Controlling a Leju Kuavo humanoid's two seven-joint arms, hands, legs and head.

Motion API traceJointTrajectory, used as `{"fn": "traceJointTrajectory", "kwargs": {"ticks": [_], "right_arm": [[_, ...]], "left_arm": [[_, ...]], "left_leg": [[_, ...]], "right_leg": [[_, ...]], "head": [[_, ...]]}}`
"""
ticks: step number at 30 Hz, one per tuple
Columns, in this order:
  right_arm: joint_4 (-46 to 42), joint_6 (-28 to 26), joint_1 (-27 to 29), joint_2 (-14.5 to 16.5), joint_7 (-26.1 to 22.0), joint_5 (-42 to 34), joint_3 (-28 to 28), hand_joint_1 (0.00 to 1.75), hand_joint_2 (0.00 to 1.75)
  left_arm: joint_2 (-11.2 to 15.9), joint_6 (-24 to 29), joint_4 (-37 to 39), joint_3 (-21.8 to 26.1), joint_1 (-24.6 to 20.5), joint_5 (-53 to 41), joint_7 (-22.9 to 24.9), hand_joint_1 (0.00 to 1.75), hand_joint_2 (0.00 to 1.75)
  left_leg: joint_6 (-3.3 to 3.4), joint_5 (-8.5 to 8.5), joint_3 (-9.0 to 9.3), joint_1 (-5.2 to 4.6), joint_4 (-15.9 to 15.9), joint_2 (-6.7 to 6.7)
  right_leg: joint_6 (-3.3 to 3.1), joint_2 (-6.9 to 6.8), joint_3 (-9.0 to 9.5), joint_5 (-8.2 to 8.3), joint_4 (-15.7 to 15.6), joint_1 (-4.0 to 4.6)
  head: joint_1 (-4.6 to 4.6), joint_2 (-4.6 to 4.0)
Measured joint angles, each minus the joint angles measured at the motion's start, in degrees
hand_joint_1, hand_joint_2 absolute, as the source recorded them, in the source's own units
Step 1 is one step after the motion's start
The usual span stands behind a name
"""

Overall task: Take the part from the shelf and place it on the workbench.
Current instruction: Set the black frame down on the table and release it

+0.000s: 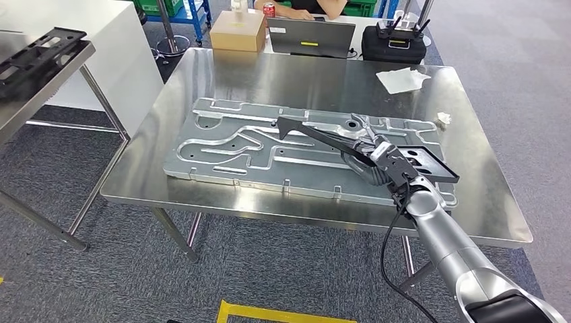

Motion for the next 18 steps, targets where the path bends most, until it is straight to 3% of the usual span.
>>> {"fn": "traceJointTrajectory", "kwargs": {"ticks": [11, 18], "right_arm": [[-3.6, -0.4, 2.1, 0.0, 1.0, -0.2, -1.1, 0.0, 0.0], [6.9, -2.7, -2.3, 2.3, 1.1, -1.2, -1.5, 0.0, 0.0]], "left_arm": [[0.9, -0.2, 0.0, 0.1, 0.2, -0.2, -0.4, 0.0, 1.75], [1.0, 0.1, 0.0, 0.1, 0.0, -1.6, -1.2, 0.0, 1.75]], "left_leg": [[0.03, 0.04, -0.2, 0.05, 0.0, 0.03], [-0.05, -0.04, -0.15, 0.09, 0.0, -0.25]], "right_leg": [[0.1, 0.06, -0.18, 0.46, 0.0, 0.06], [-0.14, -0.25, -0.05, -0.24, 0.0, 0.12]], "head": [[0.0, -0.02], [0.0, 0.0]]}}
